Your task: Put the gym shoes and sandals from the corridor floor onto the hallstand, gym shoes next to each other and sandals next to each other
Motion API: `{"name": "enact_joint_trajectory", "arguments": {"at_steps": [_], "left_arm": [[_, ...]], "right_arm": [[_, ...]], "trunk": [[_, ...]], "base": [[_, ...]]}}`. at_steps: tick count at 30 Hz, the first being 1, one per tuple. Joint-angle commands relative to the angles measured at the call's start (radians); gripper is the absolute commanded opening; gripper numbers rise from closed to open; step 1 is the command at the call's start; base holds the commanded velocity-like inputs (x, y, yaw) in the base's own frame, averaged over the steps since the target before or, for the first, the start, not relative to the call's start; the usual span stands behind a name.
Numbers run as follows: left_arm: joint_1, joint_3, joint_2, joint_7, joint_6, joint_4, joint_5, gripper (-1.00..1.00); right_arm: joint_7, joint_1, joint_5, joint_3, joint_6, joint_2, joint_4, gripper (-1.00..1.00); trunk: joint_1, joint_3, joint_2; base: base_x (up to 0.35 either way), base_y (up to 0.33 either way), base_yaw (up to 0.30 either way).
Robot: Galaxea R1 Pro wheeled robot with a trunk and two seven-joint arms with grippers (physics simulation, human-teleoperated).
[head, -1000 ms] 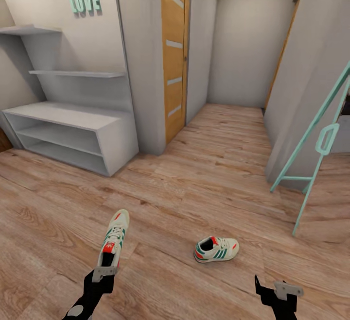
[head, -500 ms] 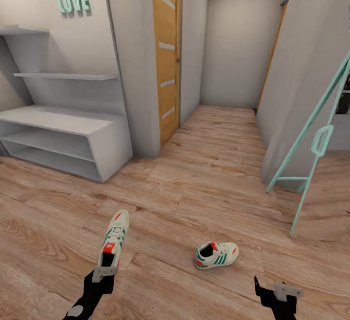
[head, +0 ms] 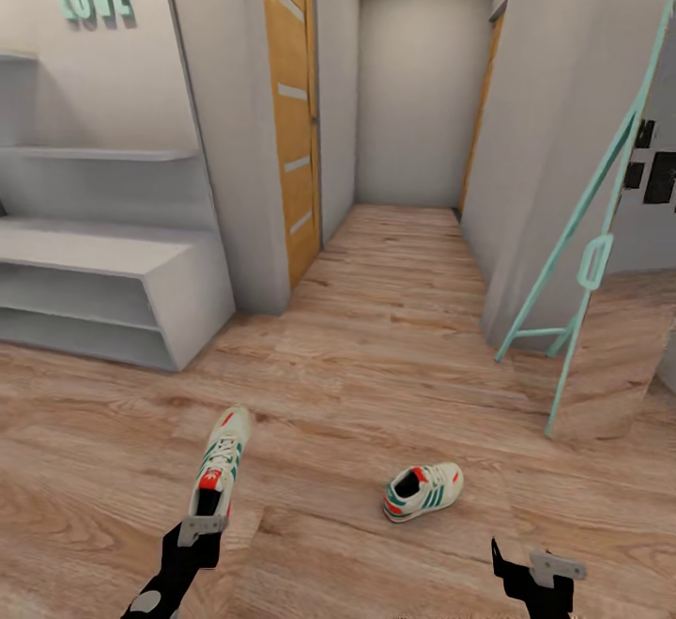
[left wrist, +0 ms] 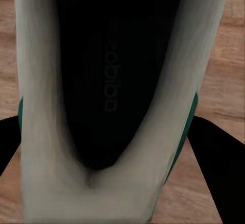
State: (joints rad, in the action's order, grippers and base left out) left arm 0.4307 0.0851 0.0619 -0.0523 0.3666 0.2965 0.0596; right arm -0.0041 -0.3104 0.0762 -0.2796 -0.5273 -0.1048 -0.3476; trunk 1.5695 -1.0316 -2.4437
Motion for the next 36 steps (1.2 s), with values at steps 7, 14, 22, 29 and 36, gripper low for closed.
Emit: {"name": "enact_joint_trajectory", "arguments": {"at_steps": [7,14,22,29,36], "left_arm": [[0.0,0.008,-0.001,-0.006,0.003,-0.002,0.006,-1.0],[-0.001,0.009,0.001,-0.006,0.003,-0.002,0.006,-1.0],[-0.001,0.008,0.0,-0.007,0.023,-0.002,0.011,-1.0],[-0.001,0.008,-0.001,-0.007,0.025,-0.002,0.014,-1.0],[-0.001,0.008,-0.001,-0.007,0.025,-0.002,0.014,-1.0]], "right_arm": [[0.0,-0.001,0.008,-0.006,-0.003,-0.001,0.001,1.0],[0.0,0.003,0.007,-0.007,-0.084,-0.005,0.007,1.0],[-0.001,0.014,0.006,-0.007,-0.227,-0.001,0.061,1.0],[-0.001,0.014,0.006,-0.007,-0.23,0.0,0.061,1.0],[0.0,0.014,0.007,-0.007,-0.229,0.002,0.062,1.0]], "trunk": [[0.0,0.003,0.0],[0.0,0.007,0.0],[0.0,0.01,0.0],[0.0,0.011,0.0],[0.0,0.011,0.0]], "base": [[0.015,0.316,-0.256],[0.104,0.331,-0.257],[0.166,0.316,-0.165],[0.228,0.281,-0.008],[0.233,0.277,0.0]]}}
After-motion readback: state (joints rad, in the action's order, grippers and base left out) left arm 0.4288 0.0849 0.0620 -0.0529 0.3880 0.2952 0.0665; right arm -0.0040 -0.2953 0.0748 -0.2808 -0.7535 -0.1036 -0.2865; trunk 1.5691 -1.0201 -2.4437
